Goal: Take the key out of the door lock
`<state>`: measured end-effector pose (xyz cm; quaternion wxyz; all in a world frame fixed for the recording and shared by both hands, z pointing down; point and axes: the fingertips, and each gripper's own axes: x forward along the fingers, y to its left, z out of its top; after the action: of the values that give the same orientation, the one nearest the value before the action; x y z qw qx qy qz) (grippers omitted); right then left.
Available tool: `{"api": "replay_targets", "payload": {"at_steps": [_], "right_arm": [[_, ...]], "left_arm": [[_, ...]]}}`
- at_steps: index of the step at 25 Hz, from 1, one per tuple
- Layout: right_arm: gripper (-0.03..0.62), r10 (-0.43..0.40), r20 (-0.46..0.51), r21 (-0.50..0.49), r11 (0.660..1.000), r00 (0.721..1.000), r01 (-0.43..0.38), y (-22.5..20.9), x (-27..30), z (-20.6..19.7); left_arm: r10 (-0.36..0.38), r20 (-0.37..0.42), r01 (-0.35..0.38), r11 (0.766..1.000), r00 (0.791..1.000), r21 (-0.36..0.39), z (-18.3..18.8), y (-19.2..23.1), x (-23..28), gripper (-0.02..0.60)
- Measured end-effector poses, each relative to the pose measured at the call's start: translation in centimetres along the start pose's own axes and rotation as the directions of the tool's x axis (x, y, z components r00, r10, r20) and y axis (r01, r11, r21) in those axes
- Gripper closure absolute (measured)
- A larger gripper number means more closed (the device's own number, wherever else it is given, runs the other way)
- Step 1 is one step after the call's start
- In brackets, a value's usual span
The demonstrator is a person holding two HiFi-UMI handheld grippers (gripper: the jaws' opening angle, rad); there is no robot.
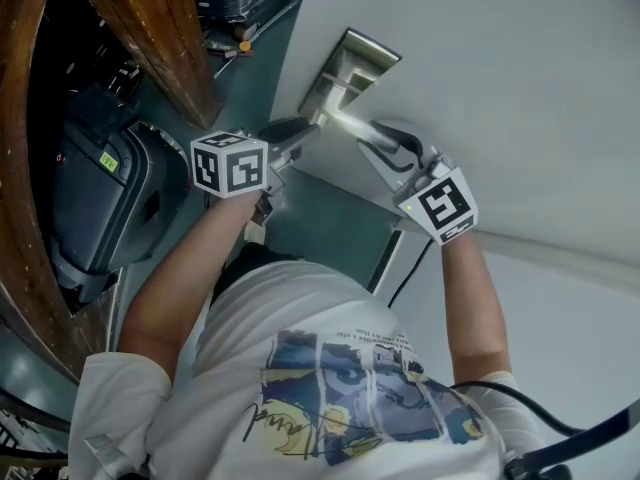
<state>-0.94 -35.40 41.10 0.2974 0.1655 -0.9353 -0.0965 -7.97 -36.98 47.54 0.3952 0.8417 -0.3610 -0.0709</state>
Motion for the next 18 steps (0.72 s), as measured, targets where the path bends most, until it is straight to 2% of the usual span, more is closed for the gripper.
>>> {"api": "replay_targets", "payload": {"at_steps": [4,9,14,18], "right_arm": [[0.471,0.0,0.005,-0.003,1.0,1.0,0.0,0.0,0.1,0.0],[0.471,-0.003,0.003,0.005,1.0,1.0,0.003,0.0,0.1,0.1],[0.471,-0.007,0.003,0.005,1.0,1.0,0.007,0.2,0.0,0.4],[0.471,-0.011,0.005,0.011,1.0,1.0,0.011,0.2,0.0,0.4]], "left_arm": [[-0.032,-0.004,0.031,0.994,0.999,-0.103,0.0,1.0,1.0,0.454],[-0.096,-0.001,0.093,0.971,0.995,-0.221,-0.7,1.2,2.2,0.454],[-0.15,0.022,0.149,0.939,0.988,-0.31,-0.8,1.0,2.4,0.456],[-0.19,0.045,0.193,0.91,0.981,-0.368,-0.5,0.6,2.8,0.494]]}}
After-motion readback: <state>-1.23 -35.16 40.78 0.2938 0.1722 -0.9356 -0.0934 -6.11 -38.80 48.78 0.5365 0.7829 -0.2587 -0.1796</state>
